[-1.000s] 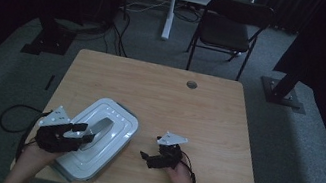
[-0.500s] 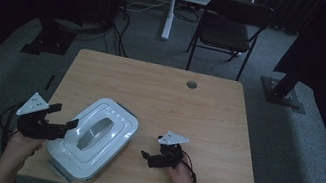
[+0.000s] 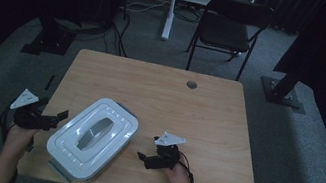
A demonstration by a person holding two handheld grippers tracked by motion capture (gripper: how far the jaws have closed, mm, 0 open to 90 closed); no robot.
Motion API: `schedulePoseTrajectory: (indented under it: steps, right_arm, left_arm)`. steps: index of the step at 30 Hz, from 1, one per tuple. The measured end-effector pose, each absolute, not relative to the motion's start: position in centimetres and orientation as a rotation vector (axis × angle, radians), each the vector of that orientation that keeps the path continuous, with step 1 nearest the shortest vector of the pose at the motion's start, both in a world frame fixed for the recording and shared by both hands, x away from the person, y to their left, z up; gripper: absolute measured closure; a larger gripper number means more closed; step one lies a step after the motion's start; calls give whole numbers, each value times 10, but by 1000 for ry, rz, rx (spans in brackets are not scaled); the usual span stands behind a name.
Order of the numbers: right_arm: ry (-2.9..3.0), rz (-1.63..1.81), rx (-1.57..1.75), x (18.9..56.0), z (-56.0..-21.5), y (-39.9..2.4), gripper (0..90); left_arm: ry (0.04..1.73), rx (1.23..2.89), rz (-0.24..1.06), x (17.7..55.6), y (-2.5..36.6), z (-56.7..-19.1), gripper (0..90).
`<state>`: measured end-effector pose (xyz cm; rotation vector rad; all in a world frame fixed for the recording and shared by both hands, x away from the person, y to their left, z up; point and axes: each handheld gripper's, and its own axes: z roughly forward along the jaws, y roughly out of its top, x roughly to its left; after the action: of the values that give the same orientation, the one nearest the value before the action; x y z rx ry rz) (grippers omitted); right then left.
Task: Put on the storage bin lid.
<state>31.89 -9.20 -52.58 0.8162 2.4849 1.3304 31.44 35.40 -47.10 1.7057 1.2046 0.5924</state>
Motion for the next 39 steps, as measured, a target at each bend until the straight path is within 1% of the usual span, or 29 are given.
schedulePoseTrajectory:
  steps: [5, 12, 19, 26, 34, 39]
  right_arm:
    - [2512, 1339, 806, 315, -527, -86, 129]
    - [2526, 1329, 832, 310, -530, -74, 126]
    - [2583, 1290, 931, 309, -531, -64, 109]
    - [2411, 1251, 1112, 303, -532, -48, 109]
    - [2334, 1135, 1120, 299, -530, -36, 108]
    - [2341, 1138, 1165, 302, -531, -41, 109]
  left_arm:
    - [1244, 1692, 582, 325, 358, -494, 6]
    - [1263, 1749, 535, 332, 351, -516, 6]
    - [1218, 1811, 500, 332, 334, -521, 6]
    - [1233, 1792, 492, 329, 331, -524, 6]
    - [1250, 1828, 510, 321, 320, -524, 6]
    - [1251, 1838, 455, 315, 311, -526, 5]
